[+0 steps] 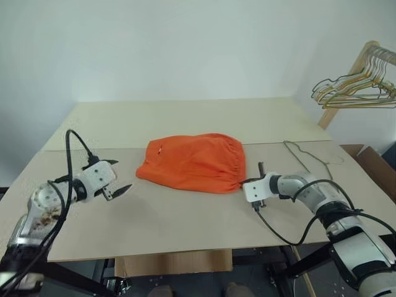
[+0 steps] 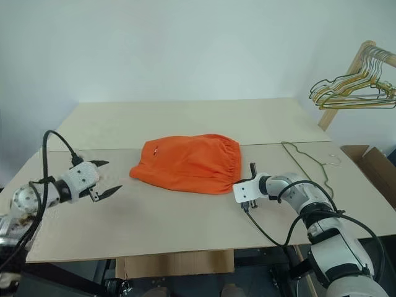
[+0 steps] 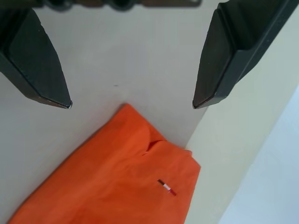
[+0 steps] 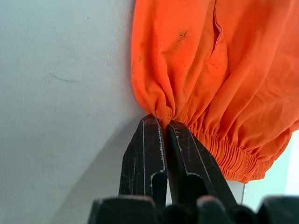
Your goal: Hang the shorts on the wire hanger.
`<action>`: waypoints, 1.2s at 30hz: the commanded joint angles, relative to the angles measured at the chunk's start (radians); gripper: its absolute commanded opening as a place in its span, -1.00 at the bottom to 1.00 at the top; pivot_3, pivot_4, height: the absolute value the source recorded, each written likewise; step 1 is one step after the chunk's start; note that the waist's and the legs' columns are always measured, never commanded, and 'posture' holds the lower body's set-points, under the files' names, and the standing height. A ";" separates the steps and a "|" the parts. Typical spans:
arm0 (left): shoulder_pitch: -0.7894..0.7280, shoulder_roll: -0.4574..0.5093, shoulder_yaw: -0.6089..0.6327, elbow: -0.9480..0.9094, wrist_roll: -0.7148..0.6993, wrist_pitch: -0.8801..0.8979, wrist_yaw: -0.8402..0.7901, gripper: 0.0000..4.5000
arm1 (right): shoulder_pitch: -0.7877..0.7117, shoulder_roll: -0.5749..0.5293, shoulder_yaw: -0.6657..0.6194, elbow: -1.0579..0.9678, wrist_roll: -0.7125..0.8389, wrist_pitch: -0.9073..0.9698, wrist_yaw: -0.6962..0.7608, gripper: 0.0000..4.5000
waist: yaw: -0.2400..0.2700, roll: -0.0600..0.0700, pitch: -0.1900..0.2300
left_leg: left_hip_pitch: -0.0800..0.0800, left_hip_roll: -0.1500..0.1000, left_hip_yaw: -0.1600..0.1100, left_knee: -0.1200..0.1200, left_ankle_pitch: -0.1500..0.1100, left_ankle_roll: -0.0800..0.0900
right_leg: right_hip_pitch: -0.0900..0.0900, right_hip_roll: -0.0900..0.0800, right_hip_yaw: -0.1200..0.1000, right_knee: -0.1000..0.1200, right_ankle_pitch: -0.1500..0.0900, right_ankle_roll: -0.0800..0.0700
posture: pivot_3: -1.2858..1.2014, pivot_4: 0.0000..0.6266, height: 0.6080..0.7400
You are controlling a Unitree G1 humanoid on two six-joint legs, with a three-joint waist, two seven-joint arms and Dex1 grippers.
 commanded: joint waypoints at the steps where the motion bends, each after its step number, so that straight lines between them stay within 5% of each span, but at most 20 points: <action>1: -0.128 -0.021 -0.082 0.205 0.075 -0.149 -0.003 1.00 | -0.006 -0.006 -0.018 -0.034 0.003 -0.005 -0.044 -0.98 | -0.004 0.000 0.000 | -0.001 0.000 0.000 0.000 0.000 0.000 | -0.001 0.000 0.000 0.000 0.000 0.000 | 0.05 -1.00 1.00; 12: -0.420 -0.195 -0.259 0.722 0.265 -0.365 0.180 1.00 | 0.018 -0.010 -0.032 -0.086 0.025 0.032 -0.059 -0.98 | -0.015 0.000 0.000 | -0.005 0.000 0.001 0.001 0.000 0.000 | -0.003 -0.001 0.000 -0.001 0.000 0.001 | 0.01 -1.00 1.00; 15: -0.436 -0.198 -0.300 0.762 0.317 -0.397 0.204 0.73 | 0.029 -0.015 -0.033 -0.107 0.028 0.039 -0.055 -1.00 | -0.016 0.000 0.000 | -0.005 0.000 0.000 0.001 0.000 0.000 | -0.003 -0.001 0.000 0.000 0.000 0.001 | 0.00 -1.00 1.00; 24: -0.454 -0.222 -0.318 0.823 0.355 -0.397 0.314 -0.63 | 0.053 -0.012 -0.042 -0.154 0.045 0.067 -0.045 -1.00 | -0.030 0.000 0.000 | -0.004 0.000 -0.001 0.002 0.000 0.000 | -0.003 -0.001 0.000 0.002 0.000 0.001 | 0.01 -1.00 1.00; 27: -0.451 -0.221 -0.314 0.819 0.355 -0.417 0.332 -0.99 | 0.065 -0.015 -0.048 -0.174 0.048 0.070 -0.045 -1.00 | -0.030 0.000 0.000 | -0.004 0.000 -0.001 0.002 0.000 0.000 | -0.003 0.000 0.000 0.001 0.000 0.001 | 0.00 -1.00 1.00; 31: -0.419 -0.179 -0.271 0.738 0.289 -0.462 0.282 -0.99 | 0.111 -0.031 -0.094 -0.274 0.088 0.110 -0.044 -1.00 | -0.030 0.000 0.000 | -0.007 -0.001 -0.001 0.002 0.000 0.000 | -0.005 -0.001 -0.001 0.001 0.000 0.002 | 0.00 -1.00 1.00; 36: -0.194 -0.013 -0.172 0.251 -0.021 -0.384 -0.066 -0.99 | 0.255 -0.114 -0.183 -0.605 0.277 0.222 0.100 -1.00 | -0.037 0.000 0.000 | -0.021 0.000 -0.005 0.002 0.001 -0.002 | -0.021 -0.001 0.002 0.007 0.001 0.002 | 0.01 -1.00 1.00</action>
